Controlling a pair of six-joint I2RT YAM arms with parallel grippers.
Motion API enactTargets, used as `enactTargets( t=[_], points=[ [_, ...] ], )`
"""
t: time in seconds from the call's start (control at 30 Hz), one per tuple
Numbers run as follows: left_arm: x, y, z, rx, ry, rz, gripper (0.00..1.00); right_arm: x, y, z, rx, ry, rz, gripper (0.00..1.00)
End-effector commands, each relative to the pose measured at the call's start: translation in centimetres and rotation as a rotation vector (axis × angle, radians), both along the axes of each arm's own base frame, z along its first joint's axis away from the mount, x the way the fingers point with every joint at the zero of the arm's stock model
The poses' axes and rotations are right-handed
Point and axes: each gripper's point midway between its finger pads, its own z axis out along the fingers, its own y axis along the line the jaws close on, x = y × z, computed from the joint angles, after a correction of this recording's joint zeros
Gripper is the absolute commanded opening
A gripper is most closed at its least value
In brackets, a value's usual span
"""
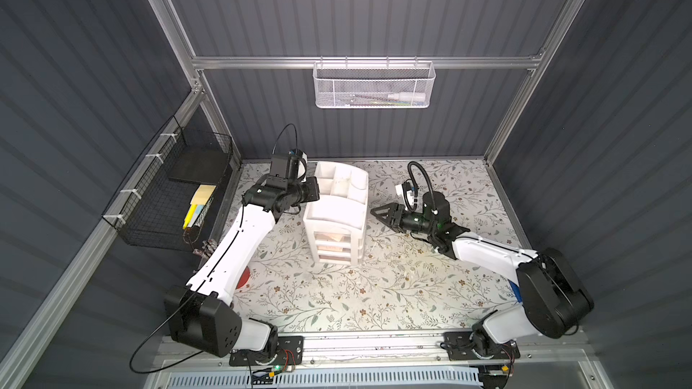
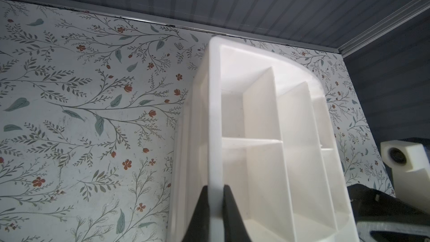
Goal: Take the postcards out of the drawer
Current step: Open the drawer in the storage box.
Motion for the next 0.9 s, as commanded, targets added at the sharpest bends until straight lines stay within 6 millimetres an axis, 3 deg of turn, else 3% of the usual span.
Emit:
enactTargets(
  t=[0.0,0.33,0.77,0.87],
  points=[
    [-1.2,0.8,-4.0,0.074,0.121,-0.008,0.0,0.7,0.9,2.4,0.091,-0.054,0.036,0.52],
    [-1.8,1.5,-3.6,0.092,0.111,0.011,0.0,2.2,1.9,2.0,0.25,-0.022,0.09,0.66],
    [-1.6,1.2,-4.2,0.086,0.123,0.001,0.0,2.0,2.1,2.3,0.327,-0.021,0.112,0.68],
    [-1.6,1.2,-4.1,0.081,0.121,0.0,0.0,2.0,2.0,2.1,0.332,-0.022,0.101,0.63]
  ],
)
